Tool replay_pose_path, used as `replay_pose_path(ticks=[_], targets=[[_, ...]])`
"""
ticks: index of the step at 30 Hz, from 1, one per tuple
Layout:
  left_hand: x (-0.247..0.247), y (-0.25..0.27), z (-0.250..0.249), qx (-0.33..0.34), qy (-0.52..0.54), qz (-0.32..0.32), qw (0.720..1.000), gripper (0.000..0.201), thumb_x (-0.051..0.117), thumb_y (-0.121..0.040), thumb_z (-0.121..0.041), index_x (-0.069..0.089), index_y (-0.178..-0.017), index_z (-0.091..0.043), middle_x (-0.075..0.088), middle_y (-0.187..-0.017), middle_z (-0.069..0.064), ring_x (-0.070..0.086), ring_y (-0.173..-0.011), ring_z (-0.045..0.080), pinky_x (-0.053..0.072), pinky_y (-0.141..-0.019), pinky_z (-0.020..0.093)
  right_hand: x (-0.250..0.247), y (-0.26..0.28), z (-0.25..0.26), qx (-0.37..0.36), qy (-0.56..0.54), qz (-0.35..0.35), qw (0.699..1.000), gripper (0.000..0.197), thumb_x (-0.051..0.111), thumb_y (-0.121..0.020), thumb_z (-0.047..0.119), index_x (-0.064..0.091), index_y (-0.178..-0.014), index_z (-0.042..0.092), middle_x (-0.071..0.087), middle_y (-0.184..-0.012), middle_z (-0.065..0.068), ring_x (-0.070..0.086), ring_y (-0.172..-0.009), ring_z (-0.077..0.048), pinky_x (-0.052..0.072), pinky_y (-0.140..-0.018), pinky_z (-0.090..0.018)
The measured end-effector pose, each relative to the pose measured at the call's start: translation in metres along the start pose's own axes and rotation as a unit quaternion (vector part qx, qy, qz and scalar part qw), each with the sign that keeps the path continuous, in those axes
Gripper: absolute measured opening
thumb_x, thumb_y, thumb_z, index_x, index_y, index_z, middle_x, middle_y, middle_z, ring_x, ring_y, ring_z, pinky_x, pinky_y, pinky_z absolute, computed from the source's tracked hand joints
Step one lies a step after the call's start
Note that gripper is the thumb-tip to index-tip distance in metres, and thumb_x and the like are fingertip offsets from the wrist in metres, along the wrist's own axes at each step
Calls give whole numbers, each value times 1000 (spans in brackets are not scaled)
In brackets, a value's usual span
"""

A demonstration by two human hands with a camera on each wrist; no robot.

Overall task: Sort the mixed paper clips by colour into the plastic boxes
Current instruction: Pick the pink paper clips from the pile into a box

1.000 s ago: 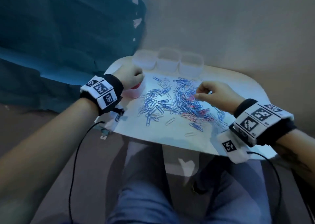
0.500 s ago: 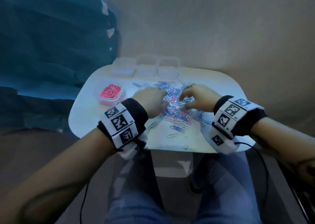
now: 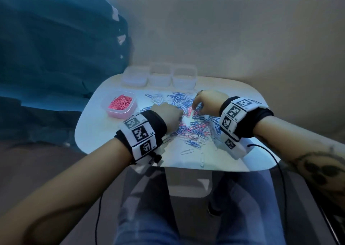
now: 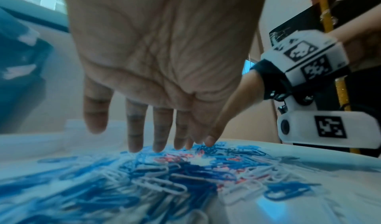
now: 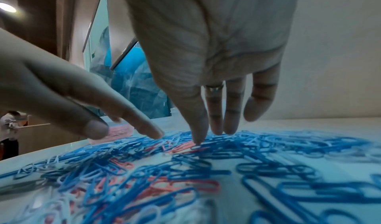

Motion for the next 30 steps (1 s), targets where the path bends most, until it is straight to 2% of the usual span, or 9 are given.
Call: replay_pose_path(ticks=[3, 6, 10, 13, 18, 22, 24, 28, 30], targets=[[-8, -3, 15, -26, 41, -39, 998, 33, 41, -94, -13, 56, -121, -25, 57, -123, 3, 47, -118, 24, 39, -86, 34, -5, 0, 2, -9, 5, -6, 1000, 27, 65, -84, 22, 65, -110, 23, 56, -122, -2, 54, -109, -22, 33, -73, -24], [-14, -8, 22, 1, 76, -74, 994, 33, 48, -94, -13, 58, -121, -27, 55, -122, 1, 45, -120, 21, 40, -86, 33, -7, -2, 13, -48, 6, -12, 999, 29, 67, -82, 19, 65, -110, 23, 53, -121, -2, 52, -108, -21, 33, -73, -24], [-14, -22, 17, 34, 65, -55, 996, 25, 58, -89, -14, 63, -112, -22, 56, -115, 2, 48, -113, 20, 39, -79, 30, -2, -11, 18, -53, 17, 7, 998, 29, 69, -80, 17, 65, -109, 18, 55, -116, -5, 52, -107, -24, 38, -78, -26], [-16, -31, 15, 50, 61, -43, 996, 22, 61, -85, -7, 65, -103, -17, 60, -110, 5, 55, -105, 23, 45, -81, 32, -2, -14, 13, -41, 3, 16, 999, 20, 68, -80, 19, 66, -99, 11, 61, -109, -8, 55, -104, -26, 44, -82, -30], [-17, -35, 15, 44, 57, -26, 997, 20, 63, -82, -6, 66, -100, -15, 68, -101, 2, 59, -100, 22, 48, -82, 32, 1, -12, 11, -22, -26, 19, 999, 22, 68, -80, 13, 64, -100, 6, 58, -91, -4, 56, -94, -25, 35, -67, -23], [-17, -37, 15, 38, 58, 0, 998, 19, 62, -82, -4, 67, -98, -13, 71, -98, 2, 59, -89, 17, 38, -57, 21, 3, -11, 11, -21, -32, 24, 999, 31, 67, -80, 13, 61, -110, 10, 62, -110, -9, 47, -88, -18, 33, -73, -21], [-17, -39, 15, 36, 68, 9, 997, 18, 63, -81, -3, 68, -96, -11, 71, -96, 3, 54, -80, 13, 31, -50, 16, 2, -11, 12, -24, -33, 23, 999, 28, 65, -81, 10, 63, -109, 10, 62, -112, -9, 49, -88, -19, 34, -74, -22], [-15, -40, 18, 28, 72, 14, 997, 16, 64, -81, -6, 69, -96, -9, 69, -93, 3, 52, -81, 12, 33, -53, 18, 2, -12, 16, -28, -30, 28, 999, 25, 69, -80, 15, 64, -103, 6, 63, -102, -8, 48, -85, -17, 37, -72, -23], [-14, -41, 18, 31, 79, 10, 996, 18, 64, -83, -8, 67, -100, -8, 69, -102, 4, 56, -87, 16, 37, -63, 21, 4, -13, 17, -21, -23, 35, 999, 23, 70, -79, 16, 65, -100, 6, 59, -91, -5, 49, -83, -17, 37, -65, -23]])
Point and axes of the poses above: each hand's wrist, its own y-axis away from the middle knuckle, its own x-axis out of the palm, z = x × y, the point moved 8 cm from there along -y, towards the middle knuckle
